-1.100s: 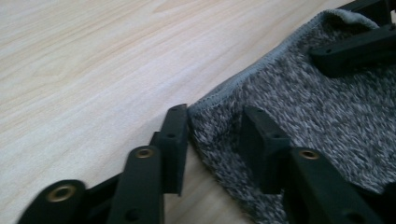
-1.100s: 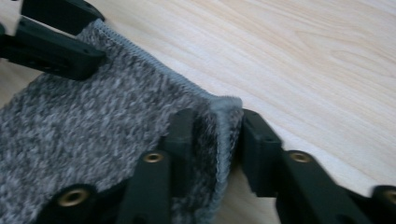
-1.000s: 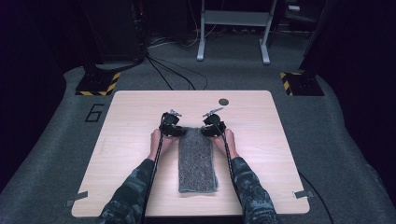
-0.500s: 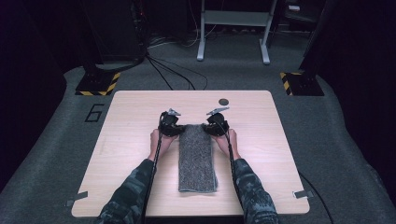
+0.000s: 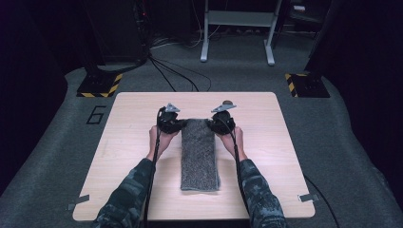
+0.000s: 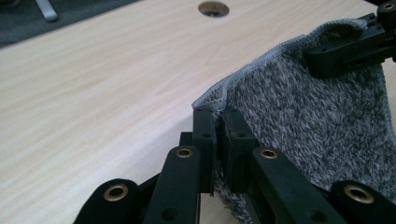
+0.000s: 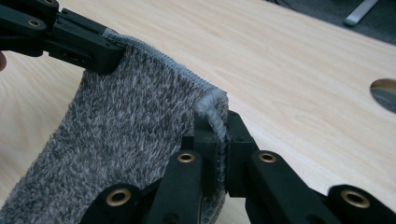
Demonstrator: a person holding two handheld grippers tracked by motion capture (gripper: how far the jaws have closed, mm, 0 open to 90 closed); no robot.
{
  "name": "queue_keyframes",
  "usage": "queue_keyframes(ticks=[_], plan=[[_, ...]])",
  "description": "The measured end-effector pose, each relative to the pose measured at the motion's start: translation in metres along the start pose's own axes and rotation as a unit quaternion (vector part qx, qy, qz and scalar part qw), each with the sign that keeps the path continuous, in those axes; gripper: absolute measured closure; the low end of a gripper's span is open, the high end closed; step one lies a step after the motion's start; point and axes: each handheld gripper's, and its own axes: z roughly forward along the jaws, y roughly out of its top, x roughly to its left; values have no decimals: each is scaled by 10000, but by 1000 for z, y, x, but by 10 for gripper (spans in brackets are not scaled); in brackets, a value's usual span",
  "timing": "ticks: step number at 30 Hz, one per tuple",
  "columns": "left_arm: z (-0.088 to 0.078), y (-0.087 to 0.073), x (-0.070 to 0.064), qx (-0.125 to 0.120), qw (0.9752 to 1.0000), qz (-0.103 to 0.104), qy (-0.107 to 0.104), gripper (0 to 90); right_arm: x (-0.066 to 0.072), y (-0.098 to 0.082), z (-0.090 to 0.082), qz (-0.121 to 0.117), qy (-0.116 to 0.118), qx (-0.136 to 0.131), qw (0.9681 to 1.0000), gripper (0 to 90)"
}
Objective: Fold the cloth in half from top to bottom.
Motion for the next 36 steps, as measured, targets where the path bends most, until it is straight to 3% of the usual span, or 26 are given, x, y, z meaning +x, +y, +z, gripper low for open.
queue_keyframes(ticks=[9,19,27,36], plan=[[-12,19,0,-258,9995,156,23,852,-1,14,-16,-128,-99,-321,9994,866],[-20,29,-1,-435,9987,255,54,852,-3,25,-23,-226,-171,-526,9982,865],[-24,27,1,-542,9984,181,-34,852,-1,27,-26,-257,-122,-623,9977,865],[-31,8,-10,-500,9980,285,-259,851,5,9,-34,-290,14,-698,9971,863]])
